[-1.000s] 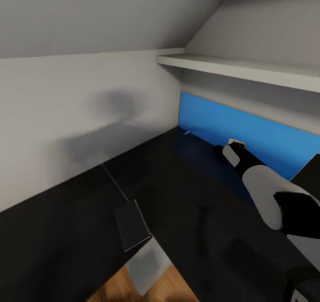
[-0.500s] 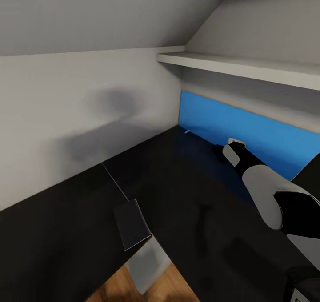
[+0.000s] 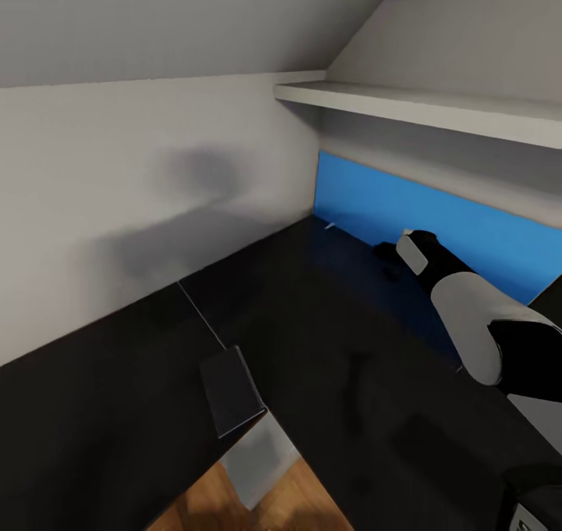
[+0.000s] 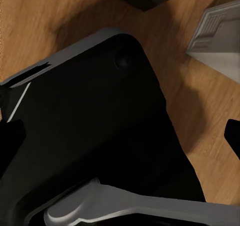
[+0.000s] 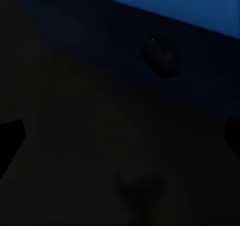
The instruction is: In the bedroom, organize the workspace by keeping the computer under the desk, ensuring the monitor is on the desk, placing the keyboard on the desk next to the monitor, placing the mouse on the desk next to the keyboard, moving the folder from the swivel chair onto the desk next to the mouse, stacking the notebook on top of the folder with the pen on top of the notebook, and positioning the swivel chair next to the desk.
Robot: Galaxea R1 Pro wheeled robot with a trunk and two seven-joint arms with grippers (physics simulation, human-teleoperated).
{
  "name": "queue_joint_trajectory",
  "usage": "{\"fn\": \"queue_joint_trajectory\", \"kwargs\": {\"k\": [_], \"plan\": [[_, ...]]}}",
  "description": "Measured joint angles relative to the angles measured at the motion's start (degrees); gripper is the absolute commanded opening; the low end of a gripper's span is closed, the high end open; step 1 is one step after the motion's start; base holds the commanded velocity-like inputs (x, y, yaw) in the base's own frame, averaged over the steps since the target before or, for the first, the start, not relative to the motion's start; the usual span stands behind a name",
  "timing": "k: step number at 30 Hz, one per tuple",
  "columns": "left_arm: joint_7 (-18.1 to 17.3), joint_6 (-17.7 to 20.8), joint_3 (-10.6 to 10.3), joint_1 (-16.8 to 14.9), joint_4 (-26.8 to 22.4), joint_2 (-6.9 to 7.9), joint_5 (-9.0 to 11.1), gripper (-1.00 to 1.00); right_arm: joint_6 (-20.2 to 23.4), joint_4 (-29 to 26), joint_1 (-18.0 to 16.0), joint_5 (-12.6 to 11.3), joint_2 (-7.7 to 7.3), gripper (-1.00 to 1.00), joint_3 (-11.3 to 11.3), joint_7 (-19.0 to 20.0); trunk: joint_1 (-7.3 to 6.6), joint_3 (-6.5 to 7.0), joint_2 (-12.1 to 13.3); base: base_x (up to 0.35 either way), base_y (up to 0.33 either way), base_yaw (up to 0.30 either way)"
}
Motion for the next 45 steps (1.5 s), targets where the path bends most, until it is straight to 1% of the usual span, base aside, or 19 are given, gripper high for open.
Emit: {"fn": "queue_joint_trajectory", "kwargs": {"k": [8, 29, 30, 33, 39, 45], "plan": [[-0.14, -0.06, 0.02, 0.00, 0.03, 0.06, 0.01, 1.00, -1.26, 0.33, -0.08, 0.03, -0.06, 1.00, 0.00, -0.01, 0.00, -0.75, 0.00, 0.000, 0.000, 0.000], [-0.17, -0.04, 0.14, 0.08, 0.70, 0.07, 0.16, 1.00, -1.61, 0.36, 0.08, -0.04, 0.14, 1.00, 0.00, -0.02, 0.00, -2.72, 0.00, 0.024, -0.030, 0.000], [-0.27, -0.07, 1.29, 0.09, 0.75, -0.01, 0.13, 1.00, -1.64, 0.36, 0.08, -0.04, 0.17, 1.00, 0.00, -0.02, -0.01, -2.81, 0.00, 0.116, -0.025, 0.000], [-0.39, -0.08, 2.38, 0.09, 1.05, -0.12, 0.09, 1.00, -1.63, 0.30, 0.08, -0.04, 0.15, 1.00, 0.00, -0.02, -0.02, -3.09, 0.00, 0.167, -0.014, 0.000], [-0.41, -0.05, 2.92, 0.08, 1.72, -0.03, 0.05, 1.00, -1.59, 0.27, 0.08, -0.04, 0.17, 1.00, 0.00, -0.02, 0.00, -3.65, 0.00, 0.049, -0.004, 0.000], [-0.41, -0.02, 2.95, 0.08, 1.75, -0.02, 0.05, 1.00, -1.59, 0.27, 0.07, -0.03, 0.09, 1.00, 0.00, -0.02, 0.00, -4.22, 0.00, 0.002, 0.000, 0.000]]}}
